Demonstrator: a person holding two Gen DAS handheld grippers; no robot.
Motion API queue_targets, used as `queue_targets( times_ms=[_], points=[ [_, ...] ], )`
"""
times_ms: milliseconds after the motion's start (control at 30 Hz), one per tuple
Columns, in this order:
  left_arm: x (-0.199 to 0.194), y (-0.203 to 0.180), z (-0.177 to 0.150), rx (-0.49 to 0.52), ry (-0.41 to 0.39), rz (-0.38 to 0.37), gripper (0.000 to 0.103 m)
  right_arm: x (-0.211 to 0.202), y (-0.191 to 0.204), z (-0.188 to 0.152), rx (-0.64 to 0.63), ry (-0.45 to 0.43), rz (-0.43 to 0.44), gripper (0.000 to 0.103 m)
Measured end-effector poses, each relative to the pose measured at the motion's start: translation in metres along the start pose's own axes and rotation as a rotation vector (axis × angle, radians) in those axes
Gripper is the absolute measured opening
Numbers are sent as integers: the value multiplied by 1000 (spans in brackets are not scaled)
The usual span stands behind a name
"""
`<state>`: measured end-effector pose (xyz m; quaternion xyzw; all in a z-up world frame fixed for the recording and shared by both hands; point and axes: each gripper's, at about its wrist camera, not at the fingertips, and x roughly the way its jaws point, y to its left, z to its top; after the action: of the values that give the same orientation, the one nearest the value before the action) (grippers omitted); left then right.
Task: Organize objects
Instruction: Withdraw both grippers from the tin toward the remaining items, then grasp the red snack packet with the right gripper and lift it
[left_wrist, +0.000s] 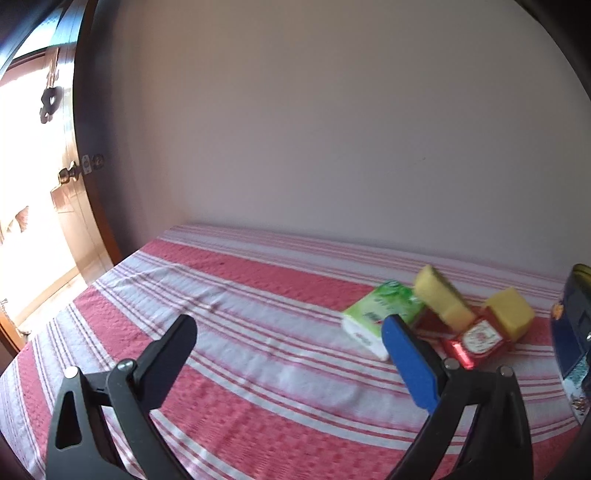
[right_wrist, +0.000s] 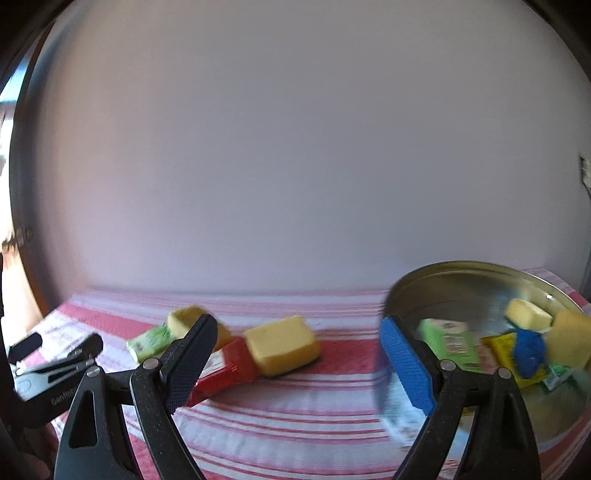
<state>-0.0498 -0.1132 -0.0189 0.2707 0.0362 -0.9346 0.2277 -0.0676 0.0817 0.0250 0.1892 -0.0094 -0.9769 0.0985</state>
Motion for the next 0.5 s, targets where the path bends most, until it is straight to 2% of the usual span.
queue_targets(
  times_ms=[233, 367, 500],
  points=[
    [16, 16, 1, -7, 55, 40, 101, 42, 32, -6, 22, 212, 70, 91],
    [18, 18, 1, 3, 68, 53, 101, 66, 35, -12, 100, 329, 101, 89],
    [21, 20, 1, -5, 82, 48, 101, 91, 37, -23, 175, 426, 128, 78]
  ],
)
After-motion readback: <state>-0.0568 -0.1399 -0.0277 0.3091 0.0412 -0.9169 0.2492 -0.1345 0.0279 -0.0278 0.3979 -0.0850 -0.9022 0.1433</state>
